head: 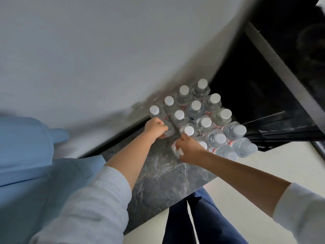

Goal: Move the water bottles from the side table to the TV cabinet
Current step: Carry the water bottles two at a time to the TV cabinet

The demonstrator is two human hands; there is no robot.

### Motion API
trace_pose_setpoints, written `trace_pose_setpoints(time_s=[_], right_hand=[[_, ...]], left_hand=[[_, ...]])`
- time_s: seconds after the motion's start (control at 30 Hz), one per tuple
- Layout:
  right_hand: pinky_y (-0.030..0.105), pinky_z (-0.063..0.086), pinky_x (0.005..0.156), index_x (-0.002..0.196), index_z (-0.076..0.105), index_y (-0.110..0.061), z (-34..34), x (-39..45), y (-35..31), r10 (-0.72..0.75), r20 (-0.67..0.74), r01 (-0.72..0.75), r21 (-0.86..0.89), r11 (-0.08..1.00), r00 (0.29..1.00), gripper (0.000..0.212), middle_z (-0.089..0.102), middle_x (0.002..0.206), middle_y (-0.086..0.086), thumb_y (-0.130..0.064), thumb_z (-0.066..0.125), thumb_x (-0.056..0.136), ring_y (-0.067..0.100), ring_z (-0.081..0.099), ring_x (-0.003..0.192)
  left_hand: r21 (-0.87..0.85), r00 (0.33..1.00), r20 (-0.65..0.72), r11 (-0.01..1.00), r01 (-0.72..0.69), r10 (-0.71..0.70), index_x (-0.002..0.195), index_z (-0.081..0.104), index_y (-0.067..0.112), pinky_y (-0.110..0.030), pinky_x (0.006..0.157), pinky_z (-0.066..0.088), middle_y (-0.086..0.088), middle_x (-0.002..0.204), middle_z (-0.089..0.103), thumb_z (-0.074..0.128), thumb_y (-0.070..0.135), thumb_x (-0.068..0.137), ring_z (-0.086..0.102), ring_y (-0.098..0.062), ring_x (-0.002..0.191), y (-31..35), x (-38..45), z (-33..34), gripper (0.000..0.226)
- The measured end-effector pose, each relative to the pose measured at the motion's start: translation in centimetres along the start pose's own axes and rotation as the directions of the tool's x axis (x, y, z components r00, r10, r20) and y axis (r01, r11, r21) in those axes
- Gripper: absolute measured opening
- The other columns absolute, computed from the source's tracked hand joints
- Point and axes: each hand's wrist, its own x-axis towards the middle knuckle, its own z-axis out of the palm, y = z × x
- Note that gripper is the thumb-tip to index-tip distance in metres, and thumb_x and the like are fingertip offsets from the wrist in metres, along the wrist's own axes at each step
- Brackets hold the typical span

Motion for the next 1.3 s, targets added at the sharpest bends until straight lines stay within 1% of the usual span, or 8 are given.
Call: trace_pose_setpoints(time_s=[0.13, 0.23, 0.37, 0.47, 0.53, 0.63, 0.77, 1.3], right_hand=[[0.033, 0.045, 0.089, 0.116, 0.055, -0.004, 0.5, 0.6, 0.1, 0.005, 0.007, -0.005, -0.003, 1.0, 1.0, 0.031, 0.038, 0.13, 0.015, -0.009, 0.056, 0.085, 0.03, 0.049, 0.111], [0.034, 0.046, 0.089, 0.116, 0.056, -0.004, 0.7, 1.0, 0.1, 0.014, 0.008, -0.014, -0.008, 1.0, 1.0, 0.031, 0.039, 0.129, 0.016, -0.008, 0.056, 0.085, 0.03, 0.05, 0.11], [0.032, 0.046, 0.087, 0.116, 0.055, -0.004, 1.0, 1.5, 0.1, 0.026, 0.014, -0.026, -0.031, 0.999, 1.0, 0.031, 0.039, 0.128, 0.015, -0.009, 0.055, 0.086, 0.029, 0.049, 0.112], [0.031, 0.045, 0.08, 0.114, 0.056, -0.003, 1.1, 1.9, -0.3, 0.041, 0.008, -0.041, -0.053, 0.998, 0.999, 0.03, 0.041, 0.124, 0.015, -0.008, 0.055, 0.085, 0.027, 0.05, 0.104], [0.029, 0.039, 0.073, 0.114, 0.056, -0.002, 1.2, 2.3, -0.6, 0.048, 0.005, -0.048, -0.053, 0.997, 0.999, 0.029, 0.042, 0.123, 0.015, -0.007, 0.054, 0.085, 0.023, 0.045, 0.091], [0.028, 0.041, 0.079, 0.115, 0.056, -0.002, 1.1, 2.9, -0.9, 0.051, -0.001, -0.051, -0.07, 0.996, 0.999, 0.031, 0.042, 0.124, 0.016, -0.008, 0.055, 0.085, 0.026, 0.049, 0.099], [0.032, 0.044, 0.093, 0.117, 0.057, -0.001, 0.6, 3.6, -2.2, 0.085, -0.033, -0.087, -0.072, 0.994, 0.996, 0.032, 0.041, 0.128, 0.018, -0.009, 0.053, 0.086, 0.034, 0.051, 0.113], [0.034, 0.044, 0.093, 0.112, 0.058, -0.002, 1.3, 4.4, -3.6, 0.164, -0.12, -0.175, -0.086, 0.981, 0.979, 0.027, 0.042, 0.127, 0.016, -0.014, 0.053, 0.088, 0.032, 0.051, 0.11]], left_hand=[[0.0, 1.0, 0.002, 1.0, 0.002, -0.002, 0.065, 0.041, 0.02, -0.03, 0.075, 0.042, -0.006, 0.093, 0.051, 0.058, 0.006, 0.082, 0.049, -0.02, 0.088, 0.1, 1.2, 0.2, 0.028], [-0.079, 1.0, 0.013, 0.997, 0.02, -0.019, 0.065, 0.041, 0.018, -0.027, 0.066, 0.052, -0.002, 0.083, 0.047, 0.057, 0.002, 0.083, 0.051, -0.015, 0.071, 0.4, 1.9, 0.5, 0.029], [-0.178, 0.999, 0.044, 0.984, 0.025, -0.017, 0.064, 0.041, 0.016, -0.032, 0.078, 0.056, 0.0, 0.076, 0.045, 0.058, 0.001, 0.085, 0.053, -0.013, 0.059, 0.7, 2.0, 0.9, 0.031], [-0.096, 0.996, 0.064, 0.994, -0.052, 0.058, 0.095, 0.058, 0.007, -0.039, 0.08, 0.056, -0.007, 0.096, 0.054, 0.06, 0.009, 0.086, 0.063, -0.024, 0.078, 0.1, 1.3, 0.6, 0.009], [0.0, 0.992, 0.085, 0.996, -0.095, 0.094, 0.12, 0.053, 0.006, -0.041, 0.085, 0.056, -0.012, 0.114, 0.054, 0.06, 0.014, 0.087, 0.062, -0.028, 0.096, -0.7, 1.0, 0.0, 0.035], [0.092, 0.983, 0.075, 0.981, -0.172, 0.165, 0.128, 0.048, 0.007, -0.039, 0.087, 0.051, -0.012, 0.124, 0.054, 0.057, 0.02, 0.089, 0.058, -0.029, 0.107, -2.0, 0.5, -1.4, 0.042], [0.138, 0.991, 0.018, 0.981, -0.134, 0.133, 0.129, 0.05, 0.008, -0.031, 0.09, 0.044, -0.012, 0.131, 0.052, 0.051, 0.019, 0.093, 0.055, -0.027, 0.115, -4.8, 0.1, -2.9, 0.038], [0.112, 0.999, -0.035, 0.994, -0.015, 0.019, 0.112, 0.062, 0.007, -0.031, 0.091, 0.045, -0.014, 0.123, 0.056, 0.044, 0.012, 0.094, 0.056, -0.027, 0.111, -12.2, -3.0, -3.3, 0.026]])
